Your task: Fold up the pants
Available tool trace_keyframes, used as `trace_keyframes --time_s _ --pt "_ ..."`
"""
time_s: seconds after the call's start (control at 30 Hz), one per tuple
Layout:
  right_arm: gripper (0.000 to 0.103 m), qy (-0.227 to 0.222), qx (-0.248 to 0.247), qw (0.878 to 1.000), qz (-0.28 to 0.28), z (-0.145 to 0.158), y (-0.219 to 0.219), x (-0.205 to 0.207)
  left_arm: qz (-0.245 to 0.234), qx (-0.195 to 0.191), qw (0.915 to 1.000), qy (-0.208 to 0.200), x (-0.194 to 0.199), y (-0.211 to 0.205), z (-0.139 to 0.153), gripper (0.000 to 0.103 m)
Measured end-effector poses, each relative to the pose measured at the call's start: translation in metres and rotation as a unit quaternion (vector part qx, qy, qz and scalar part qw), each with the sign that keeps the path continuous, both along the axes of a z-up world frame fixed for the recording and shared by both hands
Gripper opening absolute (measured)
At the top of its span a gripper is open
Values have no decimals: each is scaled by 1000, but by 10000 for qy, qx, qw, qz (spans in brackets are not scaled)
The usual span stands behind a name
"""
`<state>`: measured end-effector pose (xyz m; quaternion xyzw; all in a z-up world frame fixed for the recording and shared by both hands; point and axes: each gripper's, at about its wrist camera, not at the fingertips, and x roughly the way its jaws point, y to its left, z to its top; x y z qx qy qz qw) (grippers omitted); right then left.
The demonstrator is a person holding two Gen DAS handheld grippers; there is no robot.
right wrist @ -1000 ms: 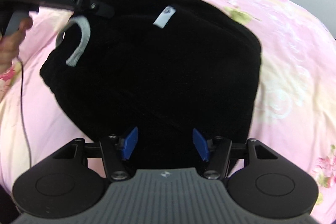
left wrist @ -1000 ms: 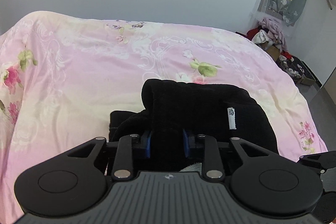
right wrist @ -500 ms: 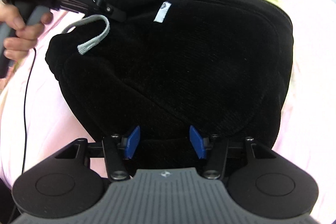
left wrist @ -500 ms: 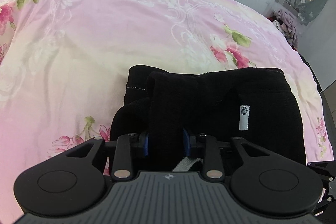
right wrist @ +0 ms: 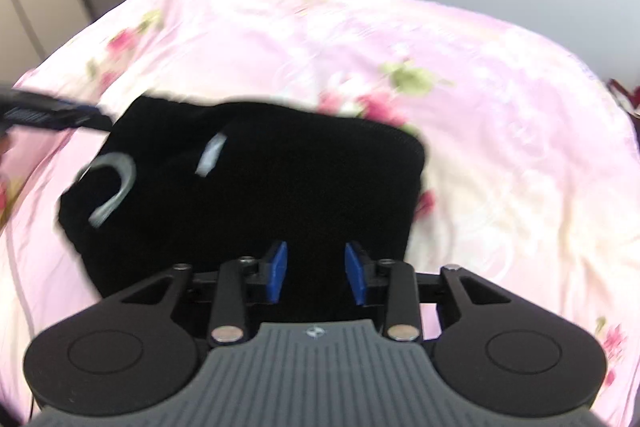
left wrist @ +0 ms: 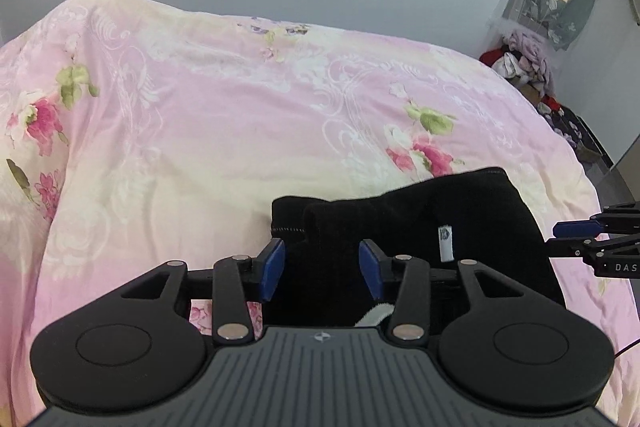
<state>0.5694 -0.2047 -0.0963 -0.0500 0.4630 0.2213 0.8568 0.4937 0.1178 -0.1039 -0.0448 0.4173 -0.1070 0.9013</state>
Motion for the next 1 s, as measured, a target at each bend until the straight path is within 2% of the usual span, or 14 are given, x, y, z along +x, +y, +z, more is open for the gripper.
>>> trace_keyframes --time_s 0.1,0.17,0.27,0.37,0.47,0.53,0.63,0.73,0.77,0.8,0.83,0.87,0.9,1.0 --pt "30 -188 -144 9996 158 1 28 14 -91 -218 9997 95 11 -6 -11 38" --pt "30 -268 -488 9983 148 -10 41 24 -111 -105 9997 186 21 -14 -24 30" --pt "22 -26 -628 9980 -49 -32 43 43 -9 -14 9994 332 37 -19 -45 30" --pt "15 159 -643 9977 -165 -60 40 57 117 -84 9988 458 55 -15 -61 30" --pt "7 271 -547 9976 -318 -81 35 73 124 -37 9985 535 67 -16 -74 32" --pt "3 389 -321 9974 -513 -93 27 81 219 -139 9979 588 74 -13 -78 33" --pt "3 483 -183 9969 -591 -92 25 86 336 -279 9969 653 75 -9 -78 34" --pt "4 353 -250 9979 -484 -76 28 77 307 -163 9981 504 61 -12 -64 36" --pt "5 267 -208 9983 -477 -68 27 71 256 -72 9989 378 52 -14 -55 37" --pt "15 185 -98 9986 -489 -56 23 59 210 21 9995 256 43 -16 -47 38" --pt "36 116 -46 9986 -513 -48 20 48 208 112 9996 128 32 -17 -40 38" --pt "46 32 -35 9986 -531 -41 17 36 206 201 9996 -13 19 -18 -33 38" --pt "52 -73 -43 9987 -504 -33 14 19 162 265 9995 -112 7 -19 -27 38" --pt "52 -210 -49 9984 -519 -21 5 -28 133 294 9992 -232 -29 -19 -18 38"
